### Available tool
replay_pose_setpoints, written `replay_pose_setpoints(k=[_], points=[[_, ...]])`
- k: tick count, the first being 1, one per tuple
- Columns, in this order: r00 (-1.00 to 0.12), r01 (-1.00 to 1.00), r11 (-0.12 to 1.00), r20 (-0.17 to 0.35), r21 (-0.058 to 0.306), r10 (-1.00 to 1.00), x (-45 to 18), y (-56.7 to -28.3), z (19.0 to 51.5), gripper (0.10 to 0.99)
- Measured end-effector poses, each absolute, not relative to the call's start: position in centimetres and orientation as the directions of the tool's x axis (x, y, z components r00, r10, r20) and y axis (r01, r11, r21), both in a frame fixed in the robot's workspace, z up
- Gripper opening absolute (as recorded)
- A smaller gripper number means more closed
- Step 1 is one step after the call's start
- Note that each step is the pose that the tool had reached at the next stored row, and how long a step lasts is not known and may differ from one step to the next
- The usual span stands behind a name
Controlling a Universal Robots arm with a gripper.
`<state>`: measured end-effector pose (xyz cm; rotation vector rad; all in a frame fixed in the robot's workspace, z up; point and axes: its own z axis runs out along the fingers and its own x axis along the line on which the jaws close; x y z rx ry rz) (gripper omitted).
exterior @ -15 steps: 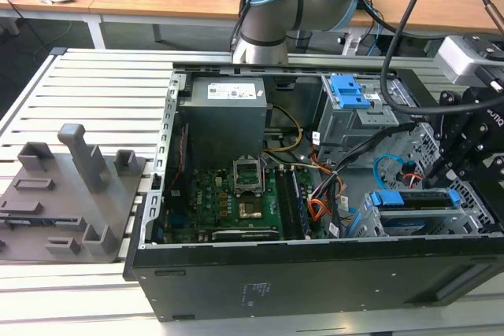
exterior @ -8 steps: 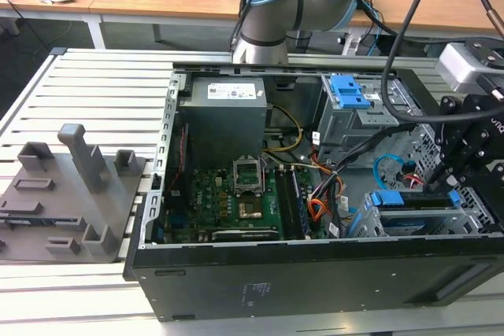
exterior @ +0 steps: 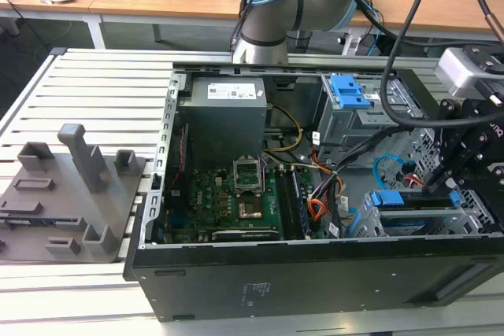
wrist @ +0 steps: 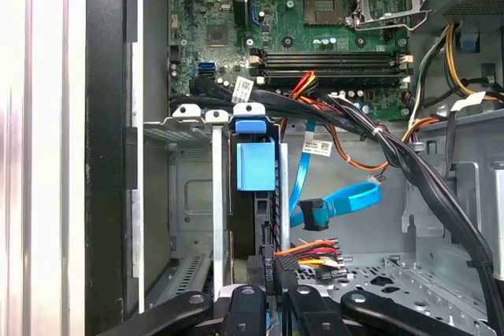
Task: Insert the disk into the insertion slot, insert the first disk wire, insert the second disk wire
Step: 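Insert the first disk wire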
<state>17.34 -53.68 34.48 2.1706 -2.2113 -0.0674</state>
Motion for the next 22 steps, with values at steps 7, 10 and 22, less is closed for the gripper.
replay_pose_setpoints(k=[7, 10, 22], points=[[-0.019, -0.998, 0.019, 0.000, 0.061, -1.000, 17.43, -53.35, 34.35, 0.176], [-0.019, -0.998, 0.019, -0.001, 0.061, -1.000, 17.44, -53.39, 34.24, 0.176], [-0.019, -0.998, 0.019, 0.000, 0.062, -1.000, 17.67, -53.48, 33.70, 0.176]])
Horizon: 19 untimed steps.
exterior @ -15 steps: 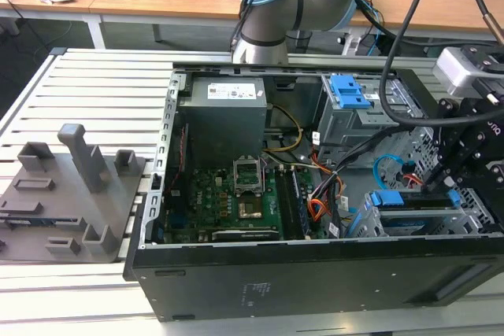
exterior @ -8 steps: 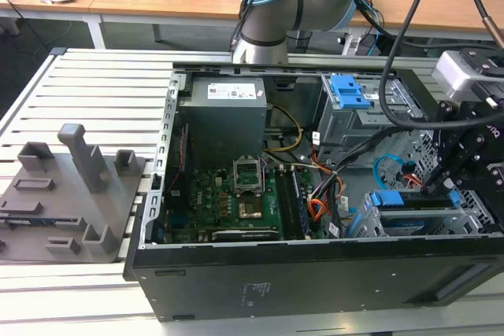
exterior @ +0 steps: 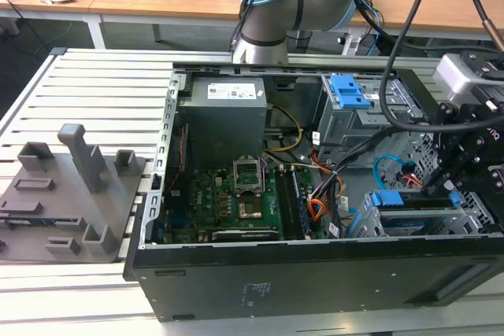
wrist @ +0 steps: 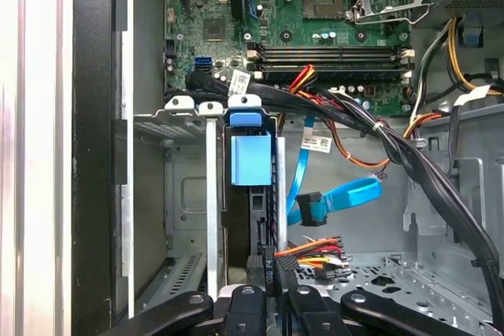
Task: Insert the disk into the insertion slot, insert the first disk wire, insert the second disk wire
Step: 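Insert the first disk wire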
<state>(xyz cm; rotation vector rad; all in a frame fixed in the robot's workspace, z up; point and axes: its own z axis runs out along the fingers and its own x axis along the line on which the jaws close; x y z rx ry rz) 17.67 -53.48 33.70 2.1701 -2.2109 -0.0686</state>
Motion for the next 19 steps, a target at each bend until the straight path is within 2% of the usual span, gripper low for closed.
replay_pose_setpoints(k=[19], points=[[-0.019, -0.998, 0.019, 0.002, 0.064, -1.000, 17.86, -53.83, 33.45, 0.176]])
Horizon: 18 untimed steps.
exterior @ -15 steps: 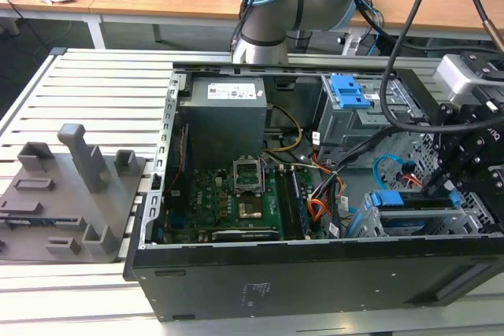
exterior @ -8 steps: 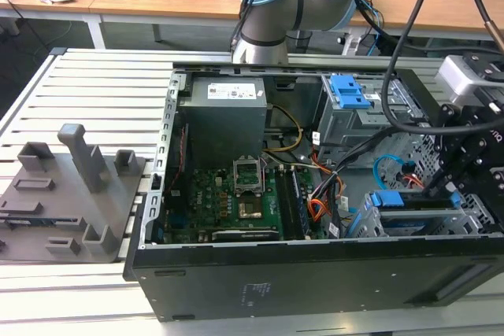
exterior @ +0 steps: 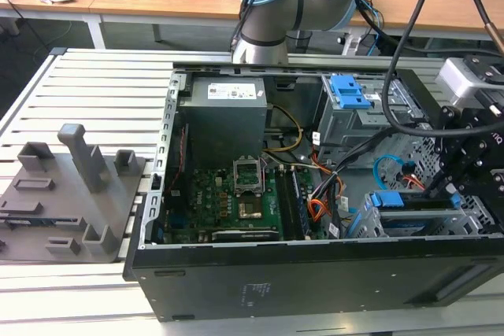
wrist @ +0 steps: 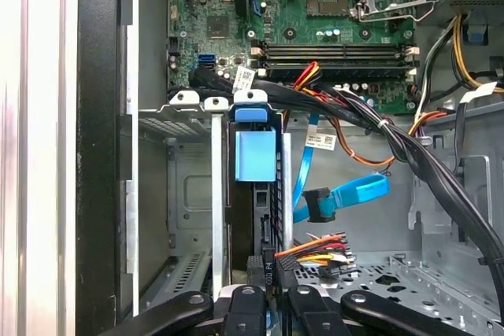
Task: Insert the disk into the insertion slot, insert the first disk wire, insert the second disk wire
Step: 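Insert the first disk wire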
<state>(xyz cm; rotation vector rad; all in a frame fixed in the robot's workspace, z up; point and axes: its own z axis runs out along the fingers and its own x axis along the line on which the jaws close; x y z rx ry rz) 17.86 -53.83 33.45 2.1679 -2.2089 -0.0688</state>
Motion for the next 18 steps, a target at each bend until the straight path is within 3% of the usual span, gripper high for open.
replay_pose_setpoints(k=[4, 6, 9, 15, 17, 18], points=[[-0.019, -0.998, 0.019, 0.000, 0.064, -1.000, 17.9, -53.8, 33.4, 0.176], [-0.019, -0.998, 0.019, 0.001, 0.064, -1.000, 17.9, -53.8, 33.4, 0.251], [-0.019, -0.998, 0.019, 0.001, 0.064, -1.000, 17.9, -53.8, 33.7, 0.251], [-0.019, -0.998, 0.019, 0.001, 0.064, -1.000, 17.9, -53.8, 36.9, 0.251], [-0.019, -0.998, 0.019, 0.001, 0.064, -1.000, 17.9, -53.8, 37.3, 0.239], [-0.019, -0.998, 0.019, 0.001, 0.064, -1.000, 17.9, -53.8, 37.4, 0.169]])
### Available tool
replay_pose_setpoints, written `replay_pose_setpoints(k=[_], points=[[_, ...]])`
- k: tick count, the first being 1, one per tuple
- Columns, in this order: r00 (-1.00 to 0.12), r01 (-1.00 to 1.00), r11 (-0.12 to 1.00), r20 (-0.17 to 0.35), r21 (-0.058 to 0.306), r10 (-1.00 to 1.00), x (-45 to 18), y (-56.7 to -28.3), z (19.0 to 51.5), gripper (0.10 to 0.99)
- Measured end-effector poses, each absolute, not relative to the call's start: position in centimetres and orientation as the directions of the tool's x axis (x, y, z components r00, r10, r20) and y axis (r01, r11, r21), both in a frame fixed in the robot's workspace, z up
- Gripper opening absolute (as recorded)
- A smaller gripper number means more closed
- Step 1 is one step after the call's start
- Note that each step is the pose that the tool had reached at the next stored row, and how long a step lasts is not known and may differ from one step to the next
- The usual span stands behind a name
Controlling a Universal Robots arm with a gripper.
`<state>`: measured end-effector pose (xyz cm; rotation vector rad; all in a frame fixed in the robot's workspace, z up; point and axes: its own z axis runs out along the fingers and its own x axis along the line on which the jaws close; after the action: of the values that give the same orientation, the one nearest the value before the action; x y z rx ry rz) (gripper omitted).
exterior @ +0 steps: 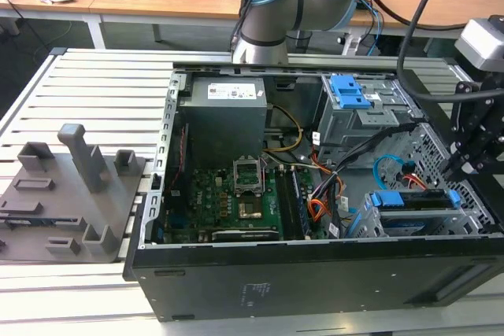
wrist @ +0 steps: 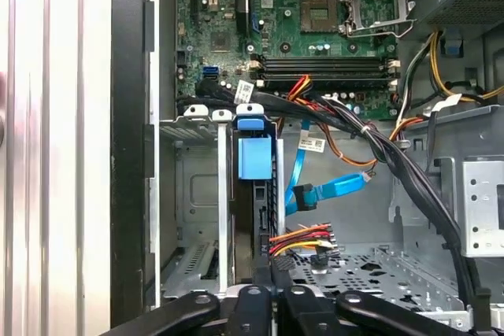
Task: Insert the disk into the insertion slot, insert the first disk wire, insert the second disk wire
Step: 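Insert the first disk wire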
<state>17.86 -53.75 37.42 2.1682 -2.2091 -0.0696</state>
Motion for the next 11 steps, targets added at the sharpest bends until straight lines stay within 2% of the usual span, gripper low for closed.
replay_pose_setpoints(k=[1, 11], points=[[-0.019, -0.998, 0.019, 0.001, 0.064, -1.000, 17.9, -53.7, 37.6, 0.106], [-0.019, -0.998, 0.019, 0.001, 0.061, -1.000, 15.2, -53.7, 37.9, 0.106]])
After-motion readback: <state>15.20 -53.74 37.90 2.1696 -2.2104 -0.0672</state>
